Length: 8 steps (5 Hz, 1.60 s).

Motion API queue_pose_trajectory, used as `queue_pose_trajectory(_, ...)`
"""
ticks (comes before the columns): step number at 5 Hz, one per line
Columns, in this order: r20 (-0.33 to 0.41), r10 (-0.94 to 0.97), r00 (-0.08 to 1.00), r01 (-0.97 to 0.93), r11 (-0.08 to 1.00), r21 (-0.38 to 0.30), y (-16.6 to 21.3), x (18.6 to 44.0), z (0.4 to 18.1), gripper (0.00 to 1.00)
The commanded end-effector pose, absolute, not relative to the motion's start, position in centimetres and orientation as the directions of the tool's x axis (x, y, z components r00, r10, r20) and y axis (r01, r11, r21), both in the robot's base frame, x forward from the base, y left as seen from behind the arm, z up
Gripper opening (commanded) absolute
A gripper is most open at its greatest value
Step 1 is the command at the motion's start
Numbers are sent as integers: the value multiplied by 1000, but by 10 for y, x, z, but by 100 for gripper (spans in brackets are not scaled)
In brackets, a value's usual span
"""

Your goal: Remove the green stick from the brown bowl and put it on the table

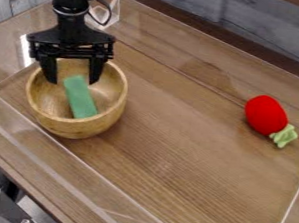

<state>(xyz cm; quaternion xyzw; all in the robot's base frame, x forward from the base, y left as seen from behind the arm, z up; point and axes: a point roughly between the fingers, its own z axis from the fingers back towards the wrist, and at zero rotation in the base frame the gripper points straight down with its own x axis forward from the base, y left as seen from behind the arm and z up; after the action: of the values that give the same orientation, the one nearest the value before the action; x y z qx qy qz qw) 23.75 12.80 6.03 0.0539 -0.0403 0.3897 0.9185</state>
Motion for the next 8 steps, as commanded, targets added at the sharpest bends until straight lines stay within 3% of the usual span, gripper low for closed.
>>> queue_pose_trajectory(1,174,710,683,-727,683,66,138,243,76,100)
queue_pose_trajectory(3,183,640,747,-660,746,86,138,251,73,100)
queue_pose_trajectory(5,182,592,785,-613,784,94,147,251,98,100)
queue_pose_trajectory(8,87,584,807,-590,803,84,144,243,47,100)
